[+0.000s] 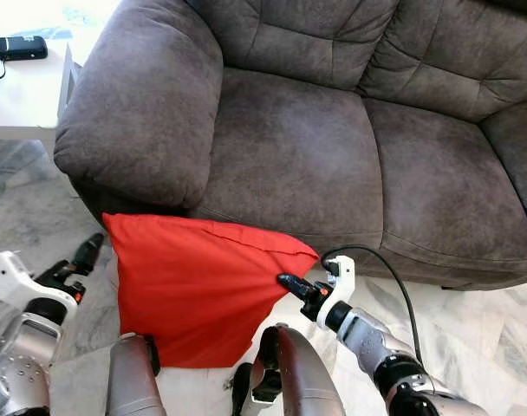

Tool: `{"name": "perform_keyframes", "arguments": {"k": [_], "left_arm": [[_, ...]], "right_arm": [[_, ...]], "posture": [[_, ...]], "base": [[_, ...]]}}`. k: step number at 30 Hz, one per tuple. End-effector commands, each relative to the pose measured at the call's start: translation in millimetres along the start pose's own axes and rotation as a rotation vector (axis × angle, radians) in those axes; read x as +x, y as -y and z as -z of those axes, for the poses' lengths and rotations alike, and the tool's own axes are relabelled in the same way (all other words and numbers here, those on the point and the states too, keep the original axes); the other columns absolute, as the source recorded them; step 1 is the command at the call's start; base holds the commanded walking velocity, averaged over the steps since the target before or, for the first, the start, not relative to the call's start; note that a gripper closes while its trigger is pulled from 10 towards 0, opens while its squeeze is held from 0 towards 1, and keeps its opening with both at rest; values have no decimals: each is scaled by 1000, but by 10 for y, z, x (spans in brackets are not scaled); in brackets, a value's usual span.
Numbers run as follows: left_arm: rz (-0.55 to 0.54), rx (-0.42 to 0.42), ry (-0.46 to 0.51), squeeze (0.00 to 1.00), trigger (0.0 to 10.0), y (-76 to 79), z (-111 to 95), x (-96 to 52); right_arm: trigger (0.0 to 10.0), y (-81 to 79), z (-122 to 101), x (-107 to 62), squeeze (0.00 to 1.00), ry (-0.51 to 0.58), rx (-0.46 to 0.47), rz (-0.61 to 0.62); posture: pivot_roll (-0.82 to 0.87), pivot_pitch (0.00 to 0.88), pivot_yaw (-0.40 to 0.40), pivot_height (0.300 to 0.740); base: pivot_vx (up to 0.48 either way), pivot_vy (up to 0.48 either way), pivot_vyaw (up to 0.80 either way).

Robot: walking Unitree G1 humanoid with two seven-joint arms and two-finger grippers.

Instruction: Move the pillow to the sofa from floor

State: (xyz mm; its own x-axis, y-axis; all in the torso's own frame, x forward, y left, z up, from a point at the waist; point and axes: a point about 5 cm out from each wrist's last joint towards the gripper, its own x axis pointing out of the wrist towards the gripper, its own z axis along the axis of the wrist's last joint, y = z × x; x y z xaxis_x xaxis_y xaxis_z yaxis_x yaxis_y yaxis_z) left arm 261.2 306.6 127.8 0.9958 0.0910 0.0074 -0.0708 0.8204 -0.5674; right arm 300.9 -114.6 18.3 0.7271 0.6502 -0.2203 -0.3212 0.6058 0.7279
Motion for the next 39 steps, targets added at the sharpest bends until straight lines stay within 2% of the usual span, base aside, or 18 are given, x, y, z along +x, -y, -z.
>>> {"name": "perform_keyframes", "arguments": {"k": [1, 3, 6, 9, 10, 14, 21, 28, 32, 39], "left_arm": [[54, -21, -14, 0, 10000, 54, 52, 8], [74, -15, -22, 0, 10000, 106, 67, 45], [61, -5, -52, 0, 10000, 95, 150, 77], [76, -26, -85, 0, 10000, 85, 238, 80], [109, -67, -119, 0, 10000, 97, 333, 80], [101, -66, -162, 0, 10000, 58, 453, 88], [76, -103, -144, 0, 10000, -37, 445, 131], [108, -123, -180, 0, 10000, -80, 496, 142], [180, -158, -200, 0, 10000, -22, 521, 172], [309, -152, -248, 0, 10000, 195, 622, 238]], "right_arm": [[10000, 102, -32, -114, 0, 17, -3, 28], [10000, 101, -26, -116, 0, 18, -1, 26], [10000, 97, -22, -116, 0, 21, 2, 25], [10000, 91, -20, -115, 0, 21, 0, 22], [10000, 83, -27, -112, 0, 25, -1, 17], [10000, 74, -48, -114, 0, 33, -2, 10], [10000, 79, -37, -135, 0, 29, -3, 8], [10000, 71, -16, -152, 0, 29, 1, 0], [10000, 65, -10, -167, 0, 29, 2, -6], [10000, 49, -21, -175, 0, 28, -2, -14]], "posture": [[90, 263, -296, 612], [89, 267, -294, 612], [86, 270, -294, 612], [79, 276, -292, 612], [74, 280, -290, 612], [67, 285, -289, 612], [59, 295, -290, 612], [48, 303, -293, 612], [44, 307, -295, 612], [29, 306, -305, 612]], "base": [[0, 0, 0], [0, 0, 0], [0, 0, 0], [0, 0, 0], [0, 0, 0], [0, 0, 0], [0, 0, 0], [0, 0, 0], [0, 0, 0], [0, 0, 0]]}}
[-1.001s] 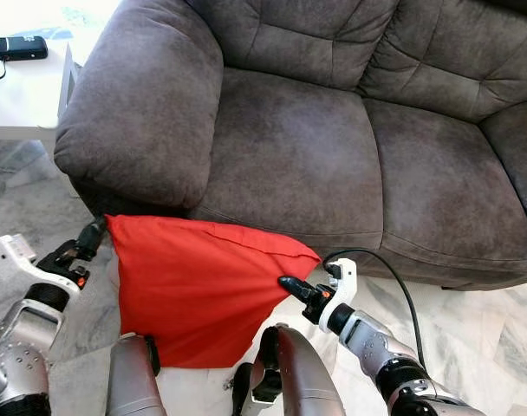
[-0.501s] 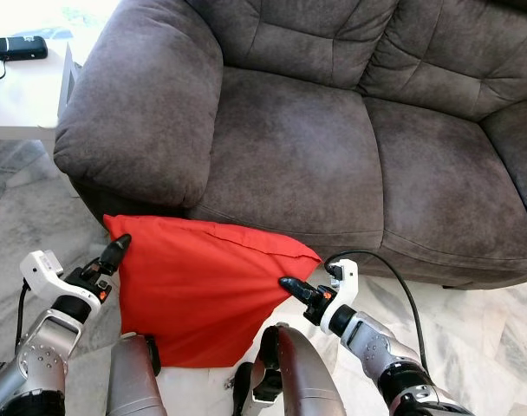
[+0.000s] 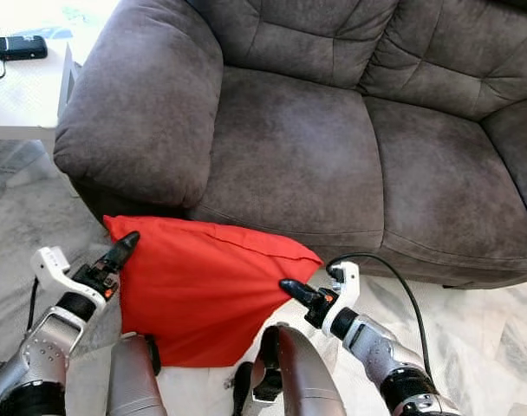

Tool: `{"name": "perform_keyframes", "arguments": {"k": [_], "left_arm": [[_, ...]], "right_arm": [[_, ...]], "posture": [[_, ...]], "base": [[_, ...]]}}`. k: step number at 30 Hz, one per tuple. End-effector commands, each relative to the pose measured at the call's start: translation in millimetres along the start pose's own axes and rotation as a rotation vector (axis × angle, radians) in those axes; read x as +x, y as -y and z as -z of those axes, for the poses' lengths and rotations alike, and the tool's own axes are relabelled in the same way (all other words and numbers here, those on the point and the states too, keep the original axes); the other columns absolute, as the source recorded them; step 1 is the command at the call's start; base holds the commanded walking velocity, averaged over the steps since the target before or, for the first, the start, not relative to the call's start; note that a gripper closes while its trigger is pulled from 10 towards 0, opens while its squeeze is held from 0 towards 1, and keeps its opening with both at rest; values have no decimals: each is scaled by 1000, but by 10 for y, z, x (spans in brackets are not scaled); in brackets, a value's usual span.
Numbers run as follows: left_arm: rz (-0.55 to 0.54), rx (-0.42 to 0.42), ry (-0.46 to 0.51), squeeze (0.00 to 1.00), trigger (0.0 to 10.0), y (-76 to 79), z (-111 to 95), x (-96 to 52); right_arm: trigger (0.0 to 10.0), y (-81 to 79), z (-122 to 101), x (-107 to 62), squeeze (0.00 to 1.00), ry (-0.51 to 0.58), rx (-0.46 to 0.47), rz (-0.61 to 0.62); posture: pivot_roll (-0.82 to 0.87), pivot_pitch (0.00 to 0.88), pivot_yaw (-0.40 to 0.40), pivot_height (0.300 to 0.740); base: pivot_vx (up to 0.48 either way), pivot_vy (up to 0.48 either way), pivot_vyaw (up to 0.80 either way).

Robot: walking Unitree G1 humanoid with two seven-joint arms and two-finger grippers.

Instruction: Move the pillow to the sofa from floor

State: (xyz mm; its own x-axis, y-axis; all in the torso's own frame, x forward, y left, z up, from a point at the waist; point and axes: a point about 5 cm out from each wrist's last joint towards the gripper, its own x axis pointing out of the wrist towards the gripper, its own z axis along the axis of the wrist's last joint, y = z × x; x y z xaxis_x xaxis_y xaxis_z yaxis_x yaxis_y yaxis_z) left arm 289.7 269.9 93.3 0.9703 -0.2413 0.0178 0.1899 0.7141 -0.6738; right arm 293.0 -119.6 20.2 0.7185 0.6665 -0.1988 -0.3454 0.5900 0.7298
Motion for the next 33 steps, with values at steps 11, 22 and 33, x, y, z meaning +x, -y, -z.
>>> {"name": "perform_keyframes", "arguments": {"k": [11, 22, 33], "left_arm": [[-158, 82, -93, 0, 10000, -147, 256, 93], [-122, 72, -119, 0, 0, -125, 363, 133], [-104, 60, -107, 0, 0, -133, 363, 92]], "right_arm": [[10000, 50, -46, -121, 0, 21, -3, 11], [10000, 37, -30, -126, 0, 18, -2, 15], [10000, 19, -32, -116, 0, 19, -2, 12]], "posture": [[17, 295, -309, 612], [18, 283, -312, 612], [18, 287, -310, 612]], "base": [[0, 0, 0], [0, 0, 0], [0, 0, 0]]}}
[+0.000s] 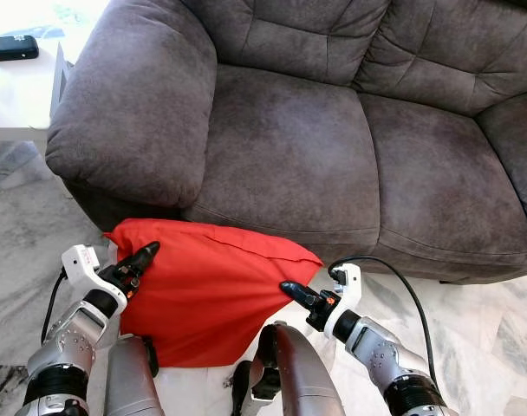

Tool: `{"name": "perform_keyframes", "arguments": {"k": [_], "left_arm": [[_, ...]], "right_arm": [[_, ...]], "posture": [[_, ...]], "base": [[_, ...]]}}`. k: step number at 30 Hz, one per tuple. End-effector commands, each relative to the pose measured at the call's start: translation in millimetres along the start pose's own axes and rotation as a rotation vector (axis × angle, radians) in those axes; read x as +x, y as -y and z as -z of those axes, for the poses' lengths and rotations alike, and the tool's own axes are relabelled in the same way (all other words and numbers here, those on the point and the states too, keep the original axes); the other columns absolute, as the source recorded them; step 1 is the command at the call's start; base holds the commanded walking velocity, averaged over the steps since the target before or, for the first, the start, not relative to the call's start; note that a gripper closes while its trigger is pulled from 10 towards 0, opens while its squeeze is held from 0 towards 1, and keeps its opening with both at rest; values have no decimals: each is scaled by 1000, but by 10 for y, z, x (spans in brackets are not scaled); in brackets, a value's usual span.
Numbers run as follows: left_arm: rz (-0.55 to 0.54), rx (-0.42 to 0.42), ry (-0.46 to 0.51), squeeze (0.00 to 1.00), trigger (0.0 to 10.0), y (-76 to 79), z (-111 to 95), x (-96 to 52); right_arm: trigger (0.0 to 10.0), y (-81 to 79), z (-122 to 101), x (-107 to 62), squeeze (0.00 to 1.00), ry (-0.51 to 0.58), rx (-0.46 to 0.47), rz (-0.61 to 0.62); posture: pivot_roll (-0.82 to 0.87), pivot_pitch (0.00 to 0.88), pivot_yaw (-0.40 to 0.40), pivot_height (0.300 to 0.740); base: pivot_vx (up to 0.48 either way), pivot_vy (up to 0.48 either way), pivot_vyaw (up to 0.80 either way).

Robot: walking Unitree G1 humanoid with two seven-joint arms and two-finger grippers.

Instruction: Move the pillow to the sofa from floor

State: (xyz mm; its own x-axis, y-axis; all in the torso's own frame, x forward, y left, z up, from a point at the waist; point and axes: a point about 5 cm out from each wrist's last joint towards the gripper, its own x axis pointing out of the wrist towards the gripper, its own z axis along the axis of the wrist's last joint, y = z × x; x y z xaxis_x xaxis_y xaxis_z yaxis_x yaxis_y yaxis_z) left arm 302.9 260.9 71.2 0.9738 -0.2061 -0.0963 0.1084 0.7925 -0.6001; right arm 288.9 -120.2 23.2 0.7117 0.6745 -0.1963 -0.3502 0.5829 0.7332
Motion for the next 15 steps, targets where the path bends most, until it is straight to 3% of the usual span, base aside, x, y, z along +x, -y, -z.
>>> {"name": "perform_keyframes", "arguments": {"k": [1, 15], "left_arm": [[0, -31, -42, 0, 0, -14, 165, -45], [-5, -49, -19, 0, 0, -33, 141, -69]], "right_arm": [[10000, 46, -34, -76, 0, 27, -3, 20], [10000, 43, -36, -71, 0, 25, -4, 21]], "posture": [[18, 287, -311, 612], [25, 291, -309, 612]], "base": [[0, 0, 0], [0, 0, 0]]}}
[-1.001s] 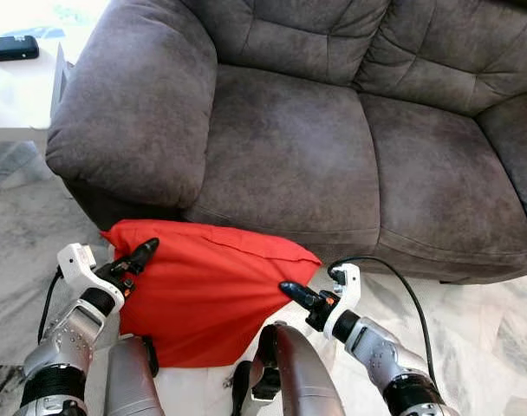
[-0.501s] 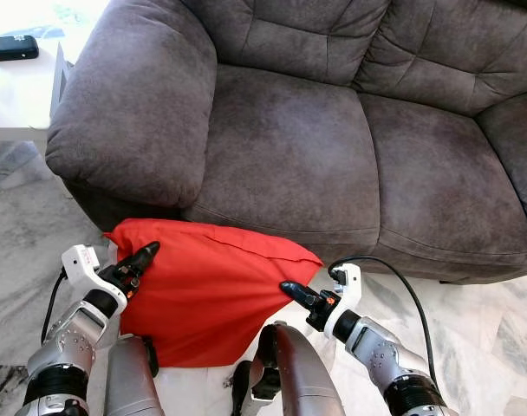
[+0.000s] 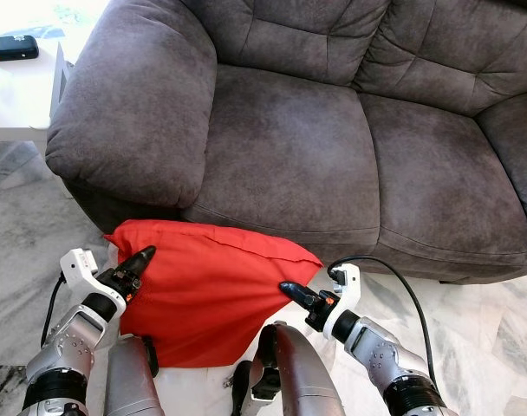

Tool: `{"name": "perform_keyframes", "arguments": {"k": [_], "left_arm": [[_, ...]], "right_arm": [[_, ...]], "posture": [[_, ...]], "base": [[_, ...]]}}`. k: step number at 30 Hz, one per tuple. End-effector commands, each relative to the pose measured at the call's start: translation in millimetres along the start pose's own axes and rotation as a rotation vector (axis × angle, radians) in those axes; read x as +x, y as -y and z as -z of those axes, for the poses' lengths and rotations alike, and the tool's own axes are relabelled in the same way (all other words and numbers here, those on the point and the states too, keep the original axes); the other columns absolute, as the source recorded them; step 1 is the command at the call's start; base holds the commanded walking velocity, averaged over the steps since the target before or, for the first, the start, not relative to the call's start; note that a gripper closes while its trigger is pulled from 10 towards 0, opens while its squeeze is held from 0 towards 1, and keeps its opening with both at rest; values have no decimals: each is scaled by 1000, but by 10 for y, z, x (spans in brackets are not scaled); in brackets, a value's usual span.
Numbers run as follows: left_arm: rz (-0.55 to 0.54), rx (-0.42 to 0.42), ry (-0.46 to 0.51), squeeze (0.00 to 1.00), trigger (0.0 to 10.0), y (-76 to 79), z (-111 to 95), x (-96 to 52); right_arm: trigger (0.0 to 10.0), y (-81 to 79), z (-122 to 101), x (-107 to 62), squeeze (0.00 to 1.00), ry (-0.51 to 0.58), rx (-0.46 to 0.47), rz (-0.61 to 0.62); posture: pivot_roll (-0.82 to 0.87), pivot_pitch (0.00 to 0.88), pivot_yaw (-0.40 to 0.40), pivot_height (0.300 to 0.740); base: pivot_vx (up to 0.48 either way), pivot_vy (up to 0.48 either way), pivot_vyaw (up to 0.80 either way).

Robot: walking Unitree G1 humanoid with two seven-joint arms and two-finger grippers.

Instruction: Move the pillow to the sofa from floor

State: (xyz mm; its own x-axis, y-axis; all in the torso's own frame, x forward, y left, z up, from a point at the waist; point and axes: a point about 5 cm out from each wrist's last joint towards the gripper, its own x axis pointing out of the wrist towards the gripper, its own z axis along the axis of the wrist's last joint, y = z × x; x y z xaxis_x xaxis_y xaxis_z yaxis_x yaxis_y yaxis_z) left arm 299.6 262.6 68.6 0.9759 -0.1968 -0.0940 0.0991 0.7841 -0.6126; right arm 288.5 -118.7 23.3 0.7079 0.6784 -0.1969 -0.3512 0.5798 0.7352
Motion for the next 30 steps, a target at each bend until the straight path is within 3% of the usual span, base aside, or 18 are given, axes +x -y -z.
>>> {"name": "perform_keyframes", "arguments": {"k": [1, 7, 21, 24, 26, 27, 28, 29, 30], "left_arm": [[-5, -27, -21, 0, 0, -12, 117, -38], [-8, -3, 26, 0, 0, 50, 72, -34], [9, 19, 34, 0, 0, 201, 166, -43], [-23, 144, 0, 0, 0, 245, 218, -71], [-81, 348, -42, 0, 0, 309, 278, -88], [-97, 419, -41, 0, 3373, 358, 294, -107], [-105, 457, -36, 0, 3373, 391, 300, -120], [-106, 490, -37, 0, 10000, 418, 310, -129], [-106, 506, -39, 0, 10000, 432, 316, -135]], "right_arm": [[10000, 53, -47, -75, 0, 32, -7, 24], [10000, 41, -72, -55, 0, 50, -7, 29], [10000, 36, -138, -29, 0, 84, -18, 40], [10000, 43, -203, -16, 0, 123, -44, 73], [10000, 62, -277, -20, 0, 161, -90, 124], [10000, 68, -305, -30, 0, 177, -107, 145], [10000, 70, -320, -36, 0, 186, -118, 156], [10000, 71, -328, -39, 0, 186, -147, 170], [10000, 71, -330, -39, 0, 184, -167, 178]], "posture": [[26, 291, -308, 612], [30, 291, -306, 612], [43, 283, -295, 612], [49, 277, -286, 612], [74, 266, -275, 612], [78, 263, -273, 612], [78, 263, -273, 612], [85, 251, -268, 612], [85, 251, -268, 612]], "base": [[0, 0, 0], [0, 0, 0], [0, 0, 0], [0, 0, 0], [0, 0, 0], [0, 0, 0], [0, 0, 0], [0, 0, 0], [0, 0, 0]]}}
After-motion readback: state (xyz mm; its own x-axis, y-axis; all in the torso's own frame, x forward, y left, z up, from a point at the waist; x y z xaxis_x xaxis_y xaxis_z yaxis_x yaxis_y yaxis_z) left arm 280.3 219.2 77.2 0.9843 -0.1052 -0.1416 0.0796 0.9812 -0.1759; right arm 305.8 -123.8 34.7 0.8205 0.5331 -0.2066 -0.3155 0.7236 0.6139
